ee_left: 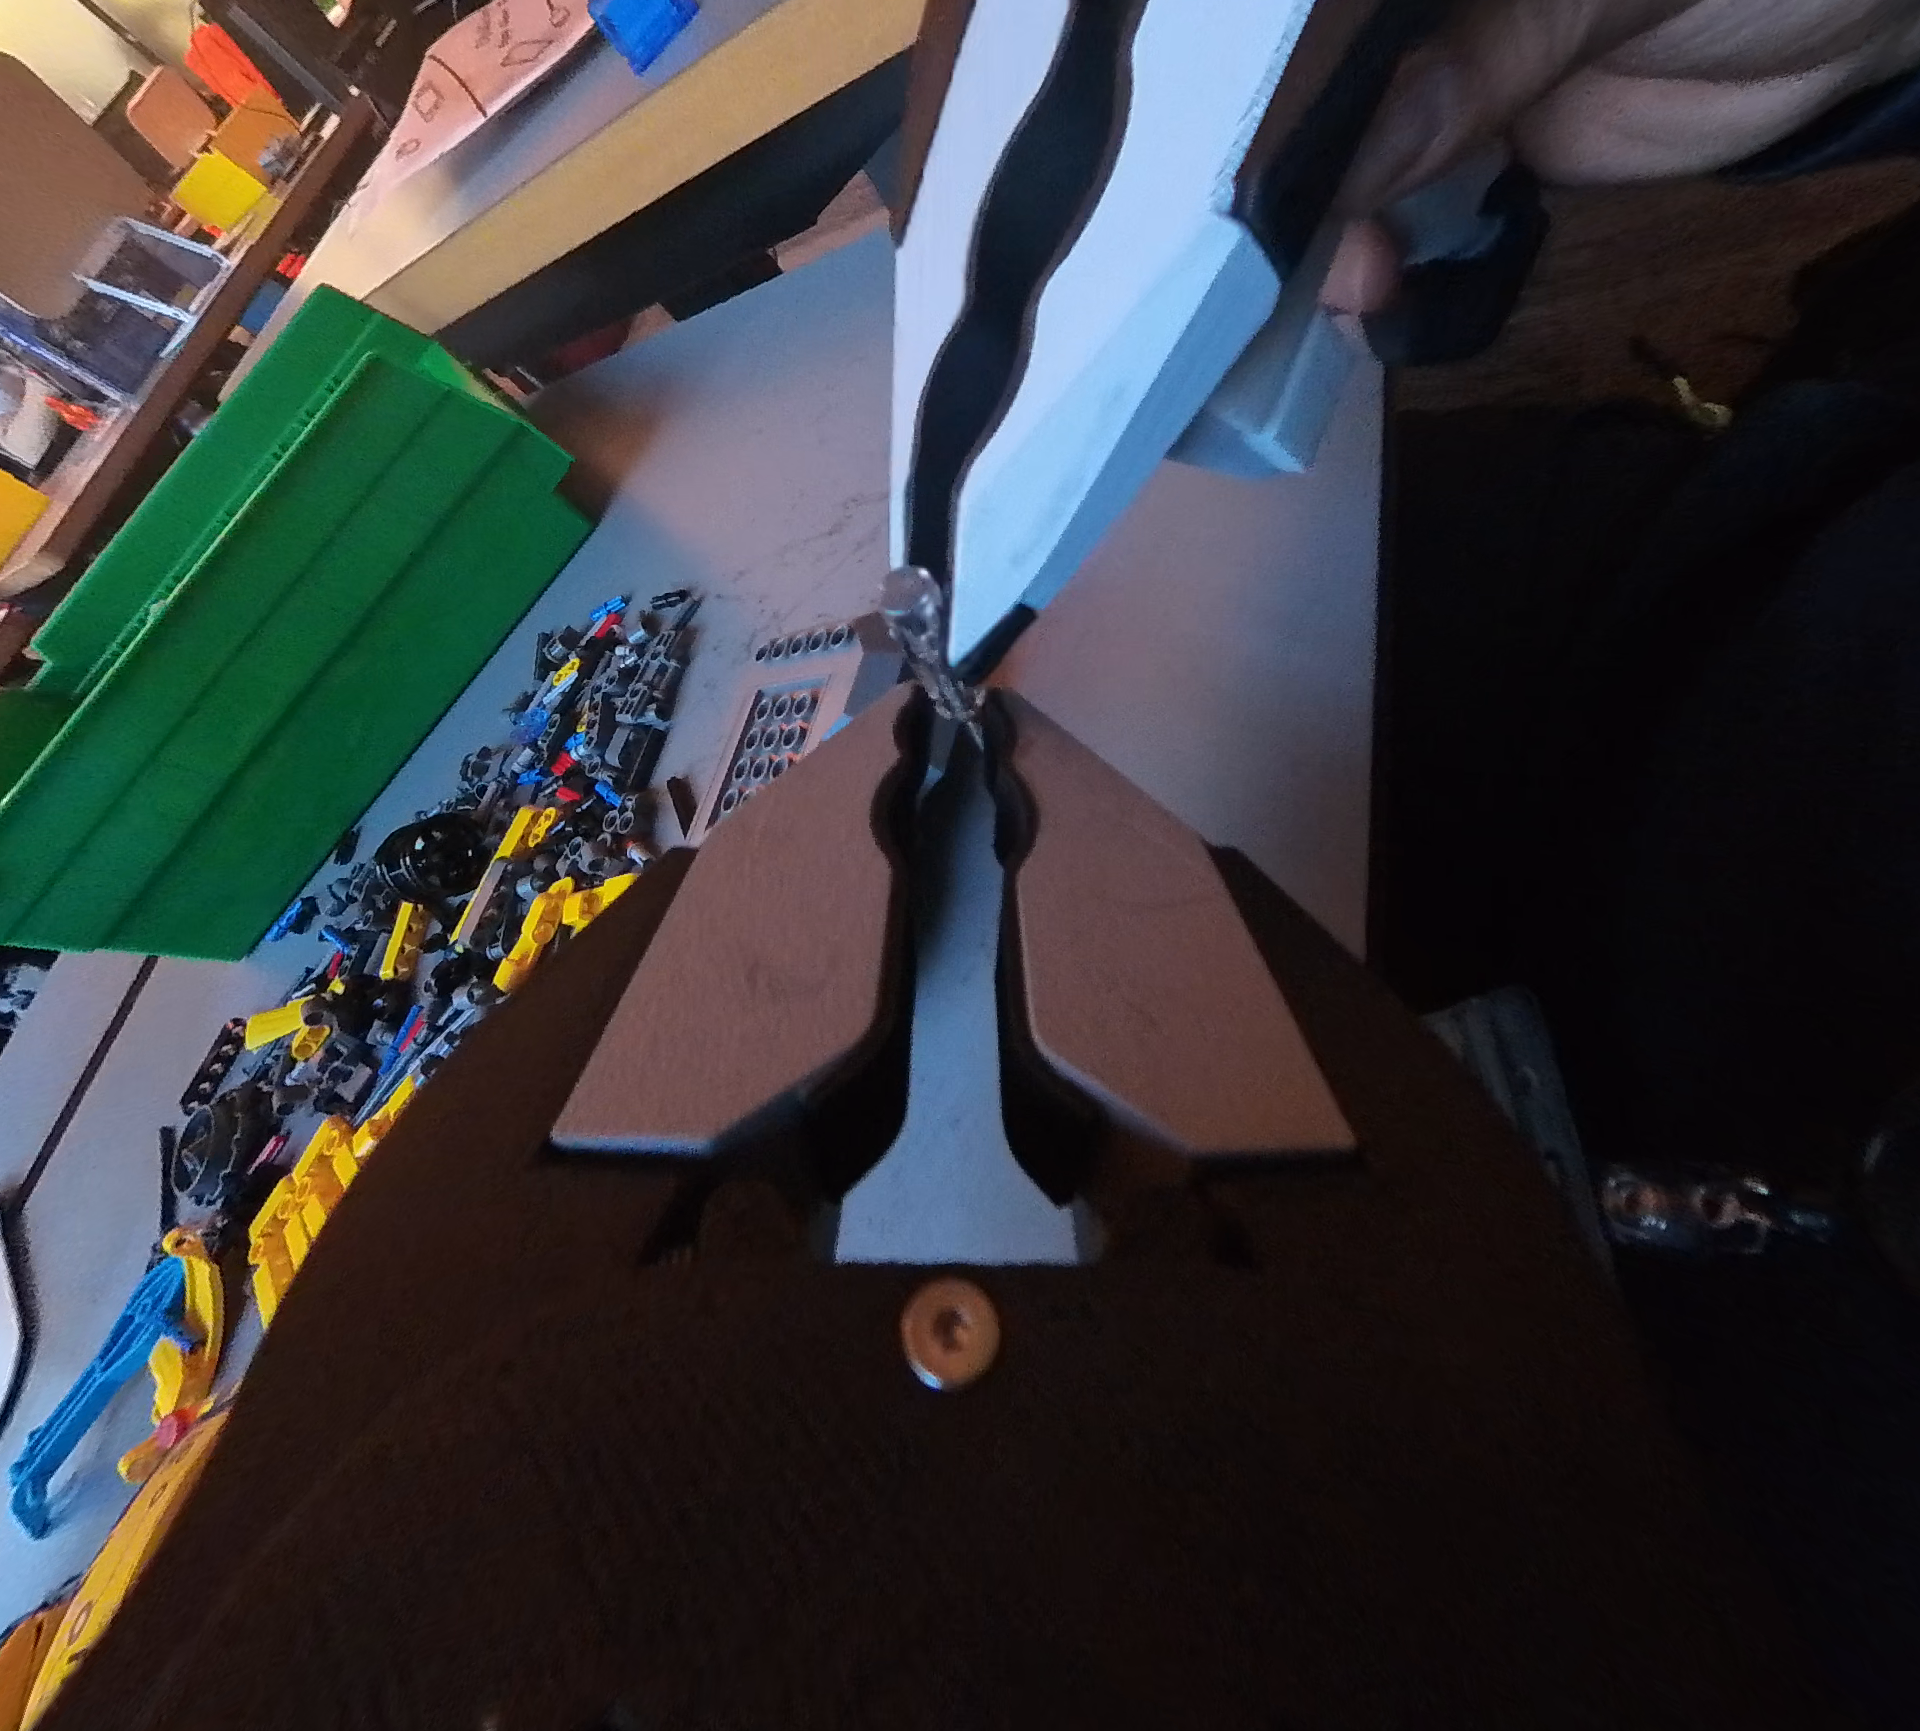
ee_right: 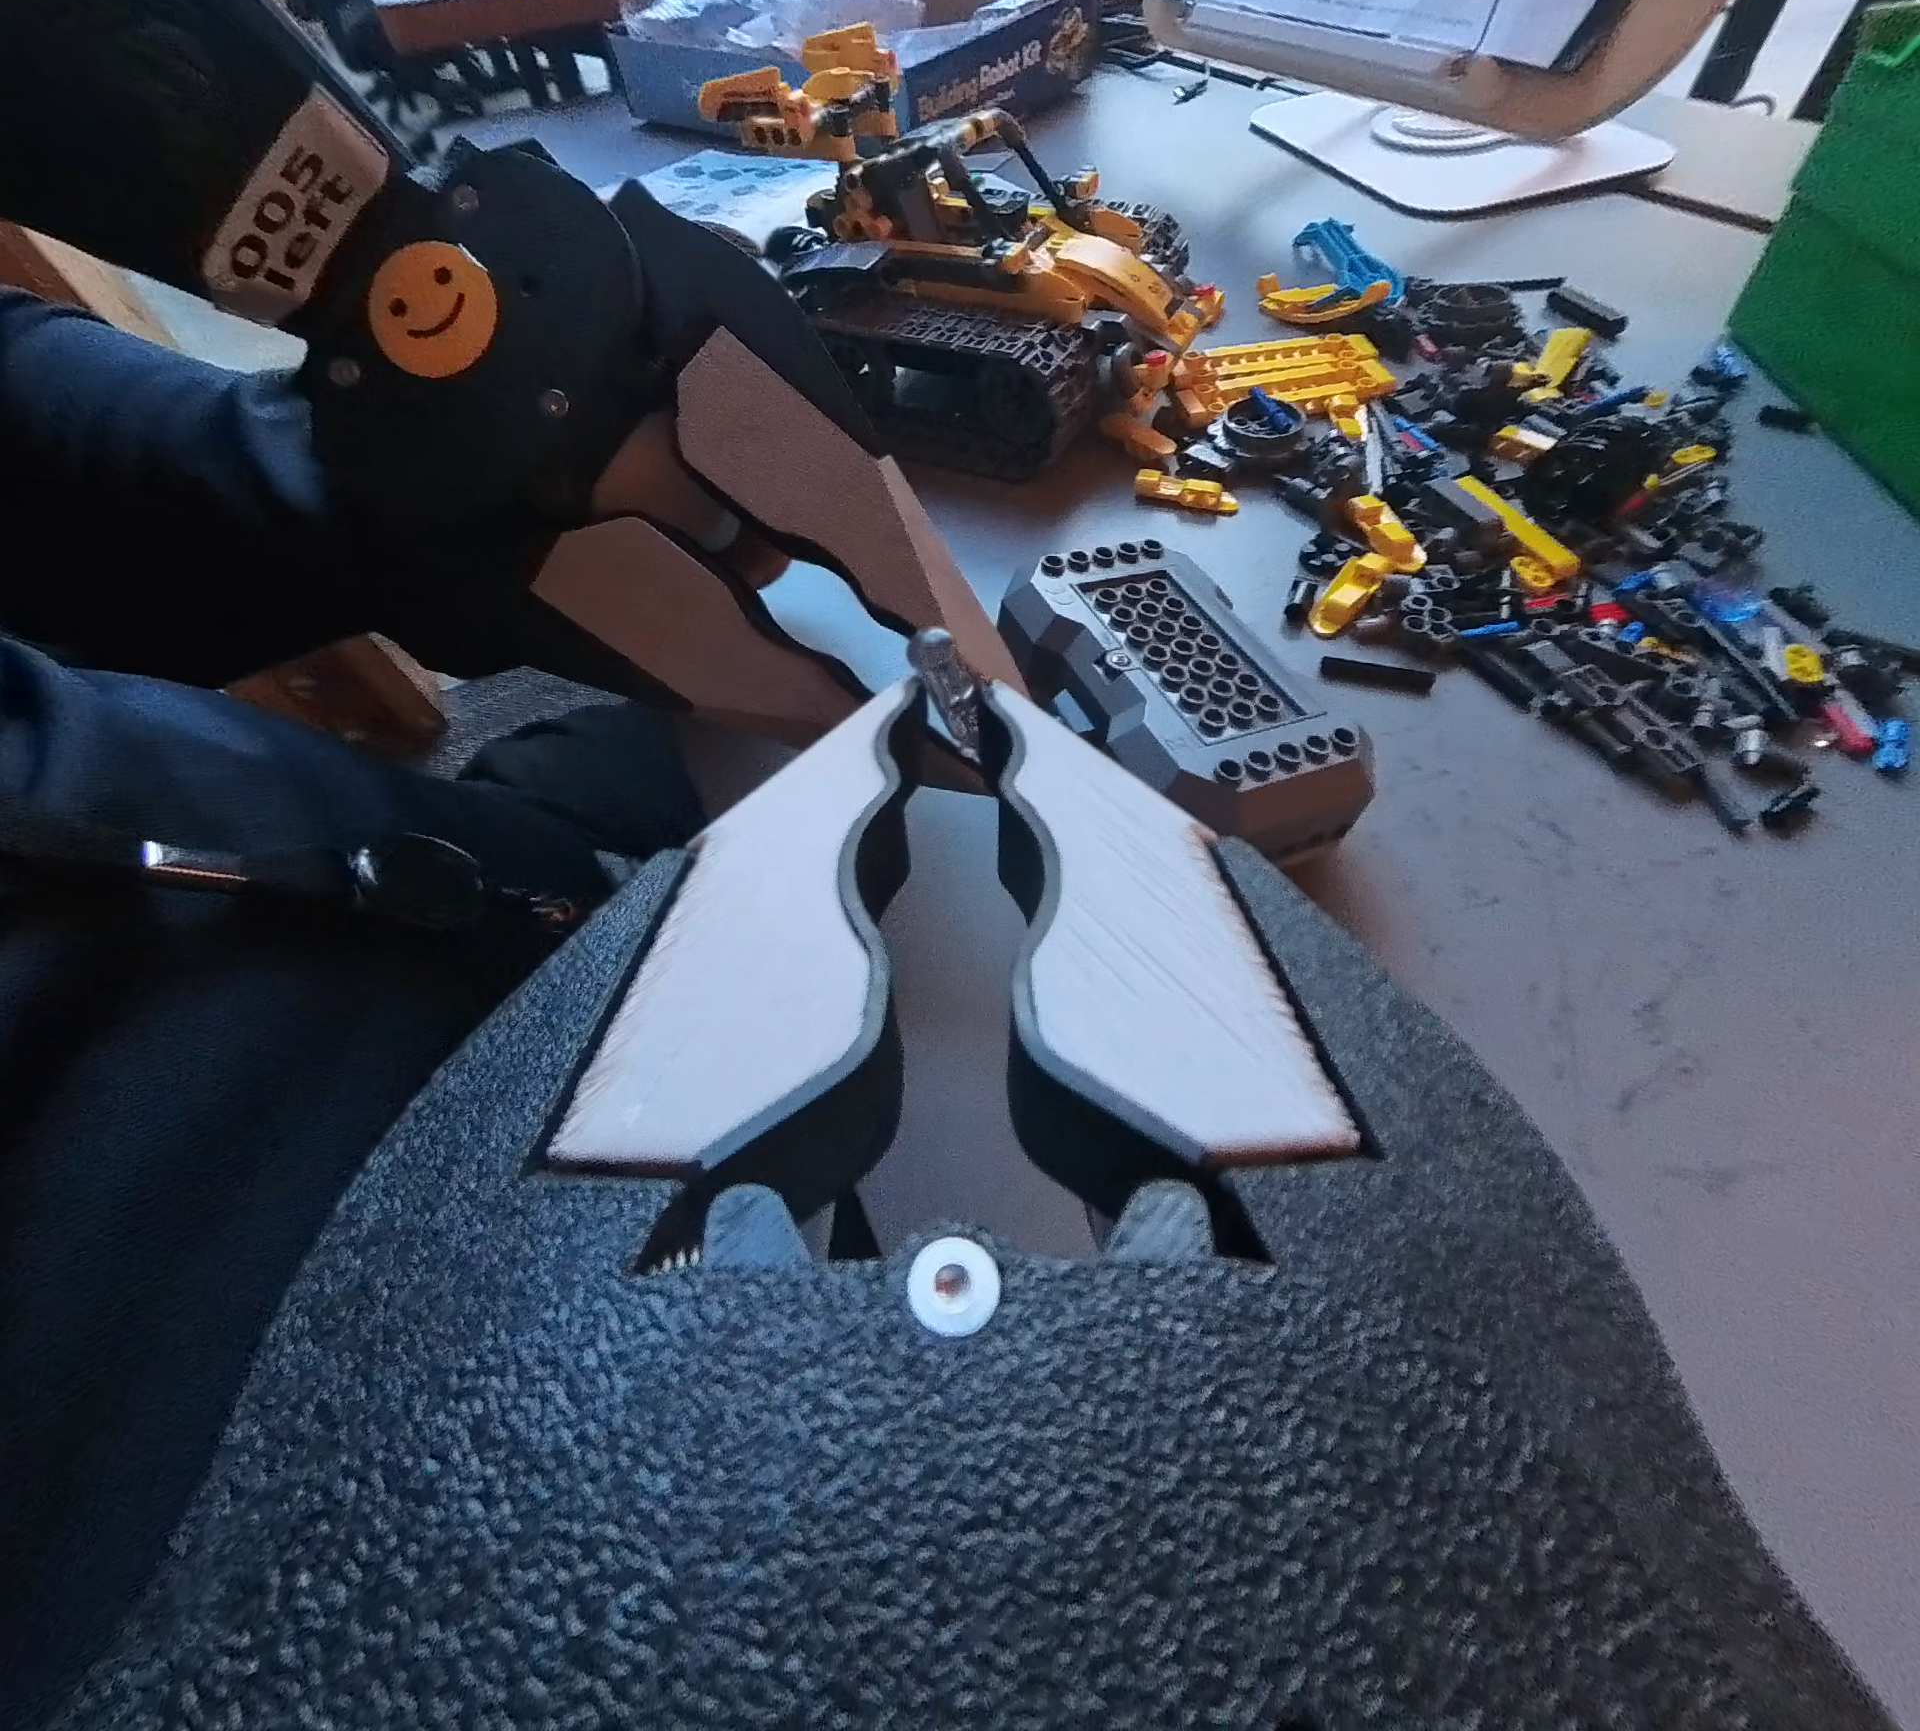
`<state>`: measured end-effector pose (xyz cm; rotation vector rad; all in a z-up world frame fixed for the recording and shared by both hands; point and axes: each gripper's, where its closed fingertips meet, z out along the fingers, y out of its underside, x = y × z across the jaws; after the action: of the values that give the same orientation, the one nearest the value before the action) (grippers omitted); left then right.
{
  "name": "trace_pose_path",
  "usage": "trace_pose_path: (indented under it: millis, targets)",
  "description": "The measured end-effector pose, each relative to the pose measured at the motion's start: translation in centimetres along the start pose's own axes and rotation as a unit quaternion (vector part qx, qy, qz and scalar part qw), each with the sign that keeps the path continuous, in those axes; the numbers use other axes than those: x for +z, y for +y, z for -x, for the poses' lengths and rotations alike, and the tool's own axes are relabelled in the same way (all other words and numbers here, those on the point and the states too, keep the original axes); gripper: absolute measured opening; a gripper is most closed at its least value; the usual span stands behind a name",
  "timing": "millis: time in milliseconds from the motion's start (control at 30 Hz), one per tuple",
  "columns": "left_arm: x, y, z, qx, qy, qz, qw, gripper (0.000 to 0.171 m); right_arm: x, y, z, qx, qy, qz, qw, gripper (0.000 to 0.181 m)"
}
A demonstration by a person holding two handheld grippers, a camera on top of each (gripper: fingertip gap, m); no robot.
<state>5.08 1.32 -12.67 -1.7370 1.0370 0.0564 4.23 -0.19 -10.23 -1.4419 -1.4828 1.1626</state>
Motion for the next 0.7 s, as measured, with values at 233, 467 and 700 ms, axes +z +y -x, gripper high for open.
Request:
trace_pose_path:
  millis: [233, 467, 700]
  targets:
    - [0.2, 0.5, -0.1, -0.027, 0.008, 0.003, 1.000, 0.006, 0.1, 0.3, -0.4, -0.002, 0.014, 0.004, 1.000, 0.008]
    - [0.3, 1.4, 0.6, -0.073, -0.003, 0.034, 0.997, 0.015, -0.9, -0.1, -1.4, 0.000, 0.038, -0.001, 0.999, 0.007]
    - [0.1, 2.1, 0.3, -0.078, -0.007, 0.049, 0.996, 0.017, -0.9, 0.1, -1.6, 0.014, 0.032, -0.005, 0.999, 0.007]
